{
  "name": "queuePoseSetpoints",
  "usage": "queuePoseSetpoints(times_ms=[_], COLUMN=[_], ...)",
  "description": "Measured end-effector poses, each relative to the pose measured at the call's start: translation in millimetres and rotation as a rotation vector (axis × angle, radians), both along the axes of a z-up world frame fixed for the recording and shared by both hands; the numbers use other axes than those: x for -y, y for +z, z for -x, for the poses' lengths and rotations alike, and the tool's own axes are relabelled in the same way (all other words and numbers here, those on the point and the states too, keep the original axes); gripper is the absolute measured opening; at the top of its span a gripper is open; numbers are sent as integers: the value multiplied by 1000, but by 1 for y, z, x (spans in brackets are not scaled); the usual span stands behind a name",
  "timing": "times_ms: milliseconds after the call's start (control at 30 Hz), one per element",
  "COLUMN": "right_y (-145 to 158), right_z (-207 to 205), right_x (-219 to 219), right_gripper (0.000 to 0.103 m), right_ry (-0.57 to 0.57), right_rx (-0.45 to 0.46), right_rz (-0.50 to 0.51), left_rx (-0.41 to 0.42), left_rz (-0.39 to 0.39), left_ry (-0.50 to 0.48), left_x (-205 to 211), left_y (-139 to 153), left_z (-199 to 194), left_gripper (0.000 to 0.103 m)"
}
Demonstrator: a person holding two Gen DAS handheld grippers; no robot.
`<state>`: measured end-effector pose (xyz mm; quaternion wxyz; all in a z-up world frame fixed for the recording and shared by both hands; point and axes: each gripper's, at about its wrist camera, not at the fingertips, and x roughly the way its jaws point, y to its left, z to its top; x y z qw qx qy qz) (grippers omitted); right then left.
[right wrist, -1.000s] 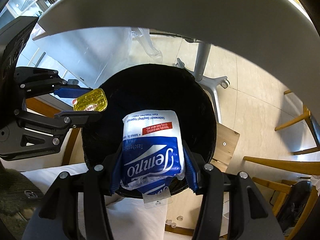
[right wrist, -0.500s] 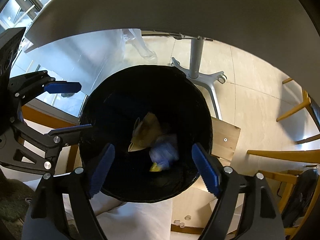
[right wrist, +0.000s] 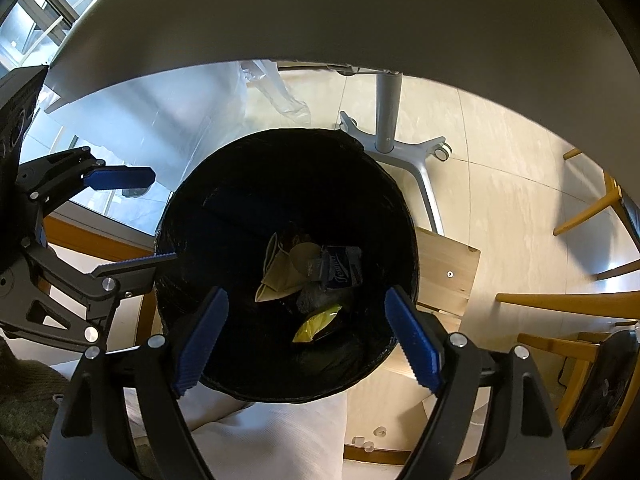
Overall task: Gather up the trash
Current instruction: 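Move both tools back over the table toward the rabbit box and dark tray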
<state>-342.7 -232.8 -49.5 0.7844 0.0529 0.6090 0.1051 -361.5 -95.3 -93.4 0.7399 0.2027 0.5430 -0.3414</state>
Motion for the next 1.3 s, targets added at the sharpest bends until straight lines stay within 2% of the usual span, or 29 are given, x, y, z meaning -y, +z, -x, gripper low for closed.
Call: queuePoseSetpoints(times_ms=[200, 467, 600, 667, 700, 733, 800, 900, 1133, 1300], right_y=[15, 69, 108, 123, 130, 137, 147, 150, 154, 154], right_z=[8, 28, 29, 26, 24, 20, 11, -4, -51, -74], right_x=[-1, 17, 27, 31, 33, 35, 40, 44, 48, 45], right_gripper=[80, 80, 81, 88, 88, 88, 88, 89, 89, 89], right_ry=[17, 12, 6, 1, -1, -4, -5, -9, -28, -26], right_rx=[27, 102, 186, 231, 256, 279, 319, 352, 405, 409], right_rz=[11, -10, 1, 22, 31, 45, 66, 120, 119, 109], left_rx=[17, 59, 74, 101, 125, 148, 209, 239, 312, 300], left_rz=[4, 27, 94, 125, 146, 157, 176, 211, 192, 205], left_ry=[-6, -4, -29, -52, -67, -74, -74, -47, 69, 136], left_x=[-4, -23, -30, -31, -30, -29, -25, -19, -6, 0], left_y=[11, 43, 81, 102, 115, 124, 142, 160, 167, 169], left_z=[5, 16, 23, 26, 26, 25, 19, -1, -55, -92], left_gripper=[85, 85, 85, 85, 88, 94, 96, 96, 96, 96])
